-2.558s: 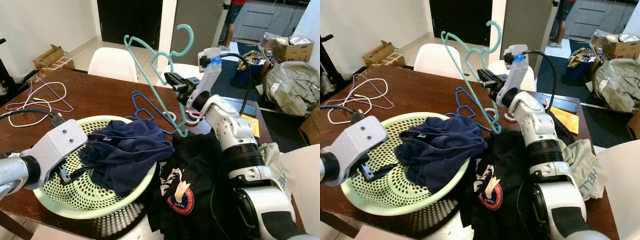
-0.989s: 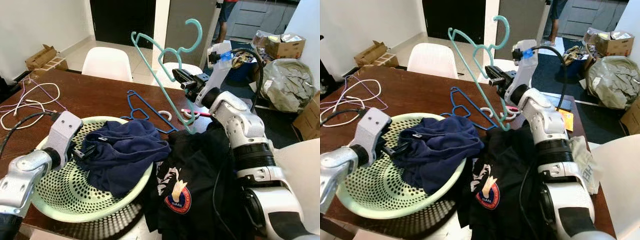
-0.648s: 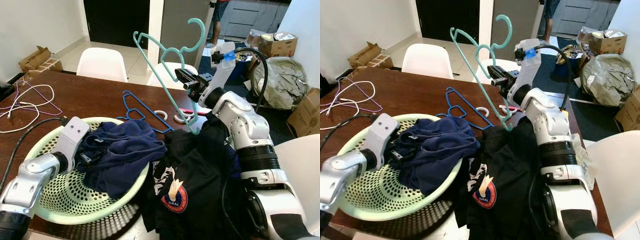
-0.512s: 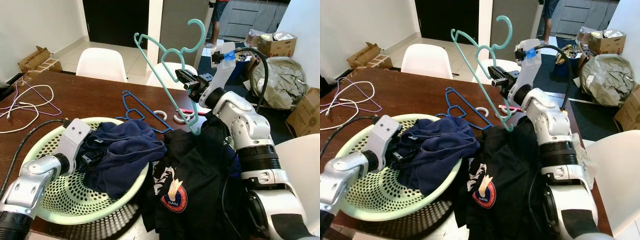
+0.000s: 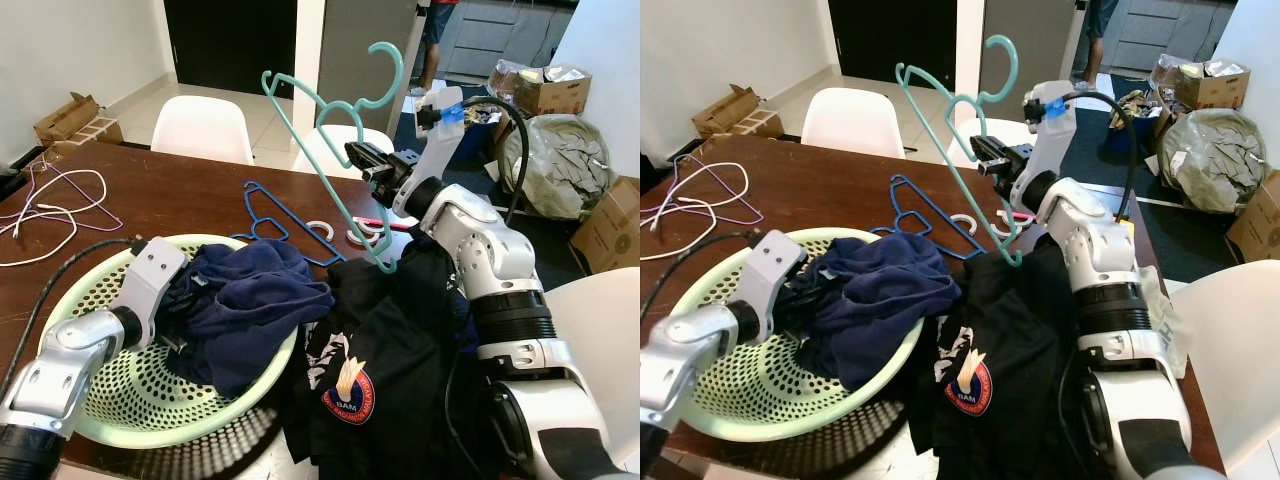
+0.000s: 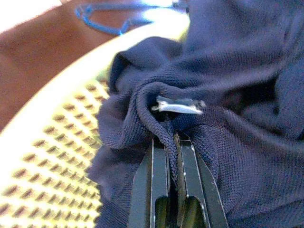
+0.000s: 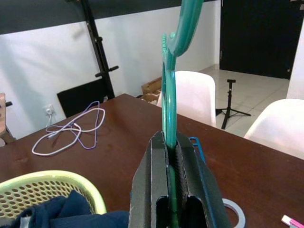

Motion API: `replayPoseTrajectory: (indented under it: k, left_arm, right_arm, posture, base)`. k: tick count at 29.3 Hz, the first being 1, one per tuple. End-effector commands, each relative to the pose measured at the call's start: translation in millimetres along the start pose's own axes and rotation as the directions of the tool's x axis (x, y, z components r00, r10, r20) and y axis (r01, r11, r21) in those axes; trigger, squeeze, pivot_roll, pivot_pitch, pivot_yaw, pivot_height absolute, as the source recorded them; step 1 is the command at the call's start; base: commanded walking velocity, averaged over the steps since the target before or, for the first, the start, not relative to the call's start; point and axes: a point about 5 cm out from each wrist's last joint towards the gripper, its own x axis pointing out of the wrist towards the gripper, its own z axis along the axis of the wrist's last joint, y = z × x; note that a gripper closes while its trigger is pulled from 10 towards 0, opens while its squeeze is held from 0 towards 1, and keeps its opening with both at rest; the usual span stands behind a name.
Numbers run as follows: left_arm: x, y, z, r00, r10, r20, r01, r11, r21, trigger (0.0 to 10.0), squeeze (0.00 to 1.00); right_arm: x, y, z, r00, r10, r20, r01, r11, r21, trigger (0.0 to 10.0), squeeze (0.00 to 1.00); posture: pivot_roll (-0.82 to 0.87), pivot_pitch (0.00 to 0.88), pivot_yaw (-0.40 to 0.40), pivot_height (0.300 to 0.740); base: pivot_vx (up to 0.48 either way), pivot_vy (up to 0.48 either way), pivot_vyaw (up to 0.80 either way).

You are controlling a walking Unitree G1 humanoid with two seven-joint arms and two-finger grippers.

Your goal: Hang hanger

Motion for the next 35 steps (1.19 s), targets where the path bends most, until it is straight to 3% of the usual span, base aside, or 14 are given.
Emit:
replayPoseTrajectory:
  k: [1,2,4,5,6,8,17,19,21,22,23,24,25,35]
  left_arm:
    - [-4.1,4.0,13,0.999,0.003,0.035,-0.004,1.0,0.028,0.0,0.0]
    - [-4.1,4.0,13,0.999,0.003,0.035,-0.004,1.0,0.028,0.0,0.0]
    - [-24.3,5.9,81,0.963,-0.043,0.268,0.024,0.997,0.073,0.0,0.0]
    - [-24.3,5.9,81,0.963,-0.043,0.268,0.024,0.997,0.073,0.0,0.0]
    - [-40.8,2.2,117,0.917,-0.101,0.386,0.057,0.991,0.124,0.0,0.0]
    - [-57.2,-1.9,146,0.863,-0.154,0.481,0.079,0.982,0.173,0.0,0.0]
    - [-80.5,-3.0,180,0.765,-0.2,0.612,0.09,0.974,0.207,0.0,0.0]
    - [-93.3,-6.8,205,0.642,-0.222,0.734,0.127,0.975,0.184,0.0,0.0]
    - [-94.9,-6.6,210,0.61,-0.22,0.761,0.142,0.975,0.168,0.0,0.0]
    - [-94.3,-5.4,212,0.595,-0.213,0.775,0.154,0.977,0.151,1.1,0.0]
    - [-94.3,-5.4,212,0.595,-0.213,0.775,0.154,0.977,0.151,1.1,0.0]
    - [-93.1,-3.8,213,0.6,-0.203,0.774,0.165,0.978,0.129,5.1,0.0]
    - [-90.8,-2.2,213,0.609,-0.193,0.769,0.167,0.979,0.113,10.0,0.0]
    - [-92.6,5.4,216,0.628,-0.141,0.765,0.136,0.988,0.071,10.0,0.0]
  right_arm:
    - [-0.4,0.8,2,1.0,0.0,0.015,-0.001,1.0,0.01,0.0,0.0]
    - [-0.4,0.8,2,1.0,0.0,0.015,-0.001,1.0,0.01,0.0,0.0]
    - [0.9,2.4,0,1.0,0.005,0.029,-0.007,0.999,0.044,0.0,0.0]
    - [0.9,2.4,0,1.0,0.005,0.029,-0.007,0.999,0.044,0.0,0.0]
    - [2.0,3.7,0,0.999,0.013,0.043,-0.016,0.998,0.068,0.0,0.0]
    - [3.0,5.2,1,0.998,0.025,0.063,-0.031,0.995,0.093,0.0,0.0]
    - [4.5,8.5,5,0.992,0.047,0.114,-0.063,0.987,0.146,0.0,0.0]
    - [3.3,6.9,9,0.986,0.035,0.162,-0.065,0.981,0.184,0.0,0.0]
    - [2.4,5.7,10,0.983,0.024,0.18,-0.06,0.979,0.194,0.0,0.0]
    - [1.3,3.6,12,0.981,0.008,0.195,-0.048,0.978,0.202,2.7,0.0]
    - [1.3,3.6,12,0.981,0.008,0.195,-0.048,0.978,0.202,2.7,0.0]
    - [0.5,0.9,13,0.979,-0.014,0.203,-0.029,0.978,0.208,10.0,0.0]
    - [-0.7,-2.5,14,0.977,-0.04,0.211,-0.007,0.977,0.215,10.0,0.0]
    - [-3.4,-3.2,16,0.967,-0.053,0.248,-0.007,0.973,0.232,10.0,0.0]
  posture:
    - [0.07,0.0,-0.095,0.74]
    - [0.07,0.0,-0.095,0.74]
    - [0.09,0.0,-0.092,0.74]
    - [0.09,0.0,-0.092,0.74]
    - [0.1,0.0,-0.091,0.74]
    - [0.11,0.0,-0.087,0.74]
    - [0.12,0.0,-0.07,0.74]
    - [0.13,0.0,-0.045,0.74]
    - [0.13,0.0,-0.037,0.74]
    - [0.13,0.0,-0.031,0.74]
    - [0.13,0.0,-0.031,0.74]
    - [0.12,0.0,-0.024,0.74]
    - [0.12,0.0,-0.018,0.74]
    - [0.13,0.0,-0.004,0.74]
  base:
    - [0.0,0.0,0.0]
    - [0.0,0.0,0.0]
    - [0.0,0.0,0.0]
    - [0.0,0.0,0.0]
    - [0.0,0.0,0.0]
    - [0.0,0.0,0.0]
    - [0.0,0.0,0.0]
    - [0.0,0.0,0.0]
    - [0.0,0.0,0.0]
    - [0.0,0.0,0.0]
    - [0.0,0.0,0.0]
    - [0.0,0.0,0.0]
    - [0.0,0.0,0.0]
    - [-0.267,0.0,0.0]
